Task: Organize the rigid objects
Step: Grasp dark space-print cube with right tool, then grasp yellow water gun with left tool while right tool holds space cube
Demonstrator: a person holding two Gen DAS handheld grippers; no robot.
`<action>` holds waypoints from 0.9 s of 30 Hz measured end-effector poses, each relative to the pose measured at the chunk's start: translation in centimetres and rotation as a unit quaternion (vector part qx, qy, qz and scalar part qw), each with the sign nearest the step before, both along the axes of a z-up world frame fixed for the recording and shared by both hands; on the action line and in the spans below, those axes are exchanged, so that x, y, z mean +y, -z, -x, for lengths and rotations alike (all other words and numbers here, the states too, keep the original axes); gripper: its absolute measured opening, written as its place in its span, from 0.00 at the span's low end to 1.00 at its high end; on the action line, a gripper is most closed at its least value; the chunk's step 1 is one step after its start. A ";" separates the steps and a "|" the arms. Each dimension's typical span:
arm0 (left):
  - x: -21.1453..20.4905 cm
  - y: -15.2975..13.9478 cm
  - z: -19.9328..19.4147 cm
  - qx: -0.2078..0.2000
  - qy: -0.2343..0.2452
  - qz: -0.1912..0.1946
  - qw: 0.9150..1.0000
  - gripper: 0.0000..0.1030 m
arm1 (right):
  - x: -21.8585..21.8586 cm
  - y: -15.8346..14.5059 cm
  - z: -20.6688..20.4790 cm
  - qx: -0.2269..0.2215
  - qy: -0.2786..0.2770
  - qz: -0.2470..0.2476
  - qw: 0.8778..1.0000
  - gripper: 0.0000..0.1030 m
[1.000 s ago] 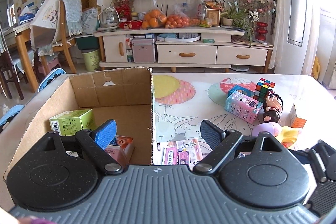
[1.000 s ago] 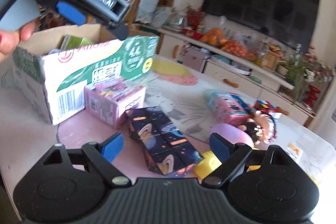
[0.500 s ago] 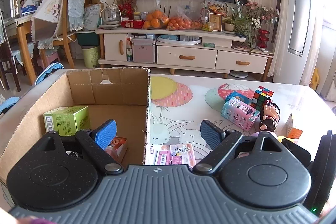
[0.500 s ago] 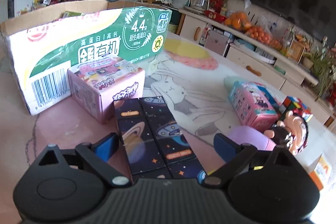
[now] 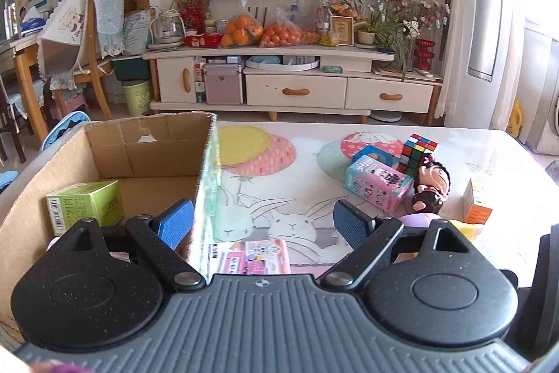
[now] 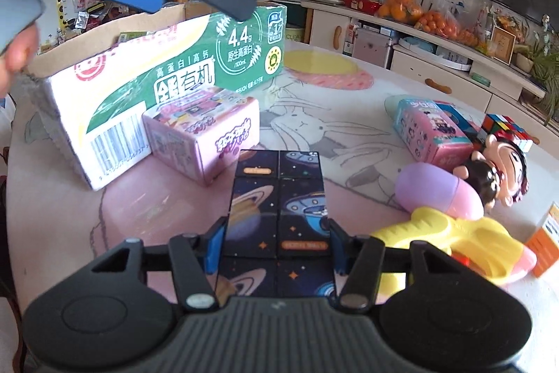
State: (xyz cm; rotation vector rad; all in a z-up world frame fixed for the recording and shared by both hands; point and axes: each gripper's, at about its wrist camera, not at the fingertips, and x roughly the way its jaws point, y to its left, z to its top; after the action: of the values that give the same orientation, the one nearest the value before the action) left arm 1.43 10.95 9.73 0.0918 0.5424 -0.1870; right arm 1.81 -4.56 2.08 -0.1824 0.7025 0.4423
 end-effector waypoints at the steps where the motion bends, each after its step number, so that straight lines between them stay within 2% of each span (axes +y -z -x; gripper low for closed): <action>1: -0.3 0.0 0.0 0.001 0.005 0.000 1.000 1.00 | -0.1 0.0 0.5 0.001 0.000 0.000 1.000 0.55; 9: -4.3 1.1 0.1 0.020 0.079 -0.005 0.997 1.00 | -2.6 -0.2 4.8 0.011 0.011 -0.004 1.000 0.55; 16: -8.9 4.0 0.1 0.070 0.153 -0.027 0.985 1.00 | -6.2 -0.4 8.1 0.016 0.051 0.000 0.999 0.55; 23: -12.1 6.8 -1.4 0.108 0.164 -0.042 0.980 1.00 | -11.1 -0.3 9.6 0.018 0.120 0.000 0.993 0.55; 27: -13.4 8.1 -2.3 0.114 0.163 -0.060 0.978 1.00 | -13.3 -0.2 9.3 0.017 0.156 0.000 0.988 0.55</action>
State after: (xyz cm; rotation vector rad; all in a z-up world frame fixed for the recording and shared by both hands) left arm 3.74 -2.44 1.64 0.2802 0.7658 -0.4901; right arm -7.52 -17.88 2.29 -0.0617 0.7494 0.1458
